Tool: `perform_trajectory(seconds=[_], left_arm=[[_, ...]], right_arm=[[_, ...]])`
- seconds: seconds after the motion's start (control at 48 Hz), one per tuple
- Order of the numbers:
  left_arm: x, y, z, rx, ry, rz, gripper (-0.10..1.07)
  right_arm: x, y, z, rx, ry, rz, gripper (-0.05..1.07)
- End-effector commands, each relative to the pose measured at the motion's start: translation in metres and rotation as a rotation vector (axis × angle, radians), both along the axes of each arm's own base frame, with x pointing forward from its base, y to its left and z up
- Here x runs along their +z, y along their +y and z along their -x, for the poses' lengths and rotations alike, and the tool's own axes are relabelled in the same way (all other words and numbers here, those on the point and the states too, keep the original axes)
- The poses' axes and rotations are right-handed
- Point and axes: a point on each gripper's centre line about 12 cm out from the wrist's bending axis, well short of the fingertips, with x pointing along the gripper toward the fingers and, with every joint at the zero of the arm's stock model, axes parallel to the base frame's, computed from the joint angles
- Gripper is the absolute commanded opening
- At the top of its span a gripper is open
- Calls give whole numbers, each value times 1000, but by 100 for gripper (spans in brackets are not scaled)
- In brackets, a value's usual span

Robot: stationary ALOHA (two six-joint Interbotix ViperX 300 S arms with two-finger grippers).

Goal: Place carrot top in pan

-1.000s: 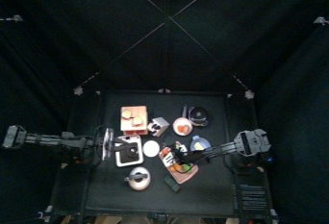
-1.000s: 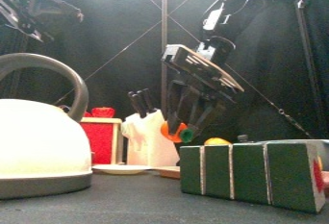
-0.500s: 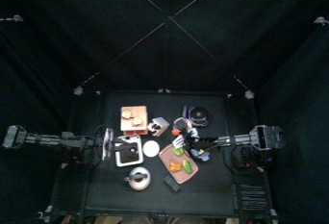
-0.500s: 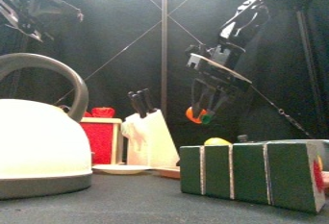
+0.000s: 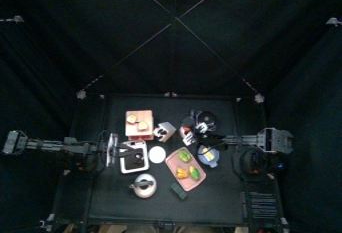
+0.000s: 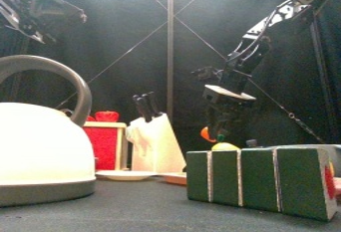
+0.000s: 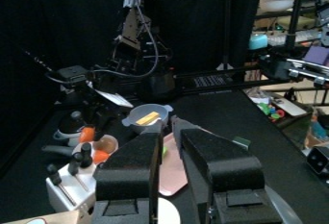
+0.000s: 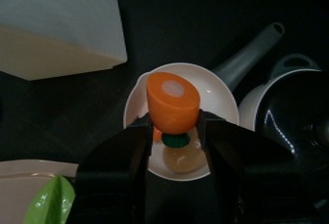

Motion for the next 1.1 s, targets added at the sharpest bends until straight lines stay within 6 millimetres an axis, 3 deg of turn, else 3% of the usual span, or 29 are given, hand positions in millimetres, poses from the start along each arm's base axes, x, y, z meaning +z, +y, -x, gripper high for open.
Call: perform_trajectory(seconds=[0.0, 0.458, 1.083], left_arm=[[6, 1, -1, 3, -18, 0, 60], [5, 1, -1, 4, -18, 0, 60], [4, 1, -1, 3, -15, -3, 60]], right_arm=[[8, -8, -1, -3, -18, 22, 67], [-1, -15, 2, -26, -3, 17, 88], [-1, -13, 2, -61, -16, -27, 89]])
